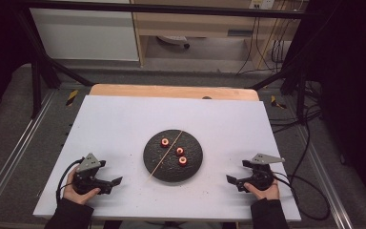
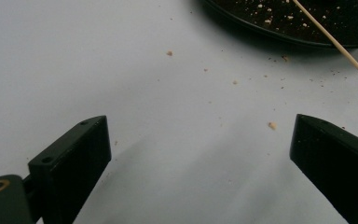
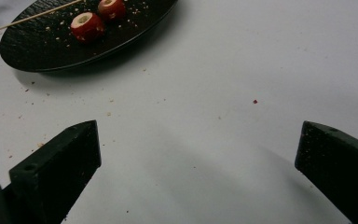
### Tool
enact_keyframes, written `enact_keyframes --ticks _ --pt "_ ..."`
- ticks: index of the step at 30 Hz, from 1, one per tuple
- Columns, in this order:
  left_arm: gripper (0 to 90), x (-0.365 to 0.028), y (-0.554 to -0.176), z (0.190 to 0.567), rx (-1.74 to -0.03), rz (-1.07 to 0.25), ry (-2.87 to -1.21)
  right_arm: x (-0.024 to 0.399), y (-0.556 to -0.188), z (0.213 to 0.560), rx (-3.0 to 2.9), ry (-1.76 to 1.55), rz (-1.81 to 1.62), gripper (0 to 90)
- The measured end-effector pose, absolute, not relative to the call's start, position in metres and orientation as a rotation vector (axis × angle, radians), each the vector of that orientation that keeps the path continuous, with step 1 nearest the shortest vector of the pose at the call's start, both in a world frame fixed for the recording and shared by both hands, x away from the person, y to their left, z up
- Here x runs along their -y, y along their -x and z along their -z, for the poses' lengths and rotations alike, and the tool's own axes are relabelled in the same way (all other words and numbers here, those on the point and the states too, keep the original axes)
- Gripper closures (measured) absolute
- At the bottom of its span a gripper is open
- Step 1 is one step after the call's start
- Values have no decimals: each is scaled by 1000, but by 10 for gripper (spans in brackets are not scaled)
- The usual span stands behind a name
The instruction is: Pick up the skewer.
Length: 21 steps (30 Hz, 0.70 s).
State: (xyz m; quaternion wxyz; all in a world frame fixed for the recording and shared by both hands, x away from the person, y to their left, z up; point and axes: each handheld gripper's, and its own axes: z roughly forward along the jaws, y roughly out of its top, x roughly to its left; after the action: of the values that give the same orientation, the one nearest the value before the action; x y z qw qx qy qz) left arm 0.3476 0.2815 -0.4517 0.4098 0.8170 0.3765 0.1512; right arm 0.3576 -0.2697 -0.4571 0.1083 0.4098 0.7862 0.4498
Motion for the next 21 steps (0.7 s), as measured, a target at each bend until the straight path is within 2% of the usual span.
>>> enact_keyframes --ticks 21 --pt "39 -272 -348 445 -927 -375 -2068 269 -357 457 -2319 -1213 -1324 7"
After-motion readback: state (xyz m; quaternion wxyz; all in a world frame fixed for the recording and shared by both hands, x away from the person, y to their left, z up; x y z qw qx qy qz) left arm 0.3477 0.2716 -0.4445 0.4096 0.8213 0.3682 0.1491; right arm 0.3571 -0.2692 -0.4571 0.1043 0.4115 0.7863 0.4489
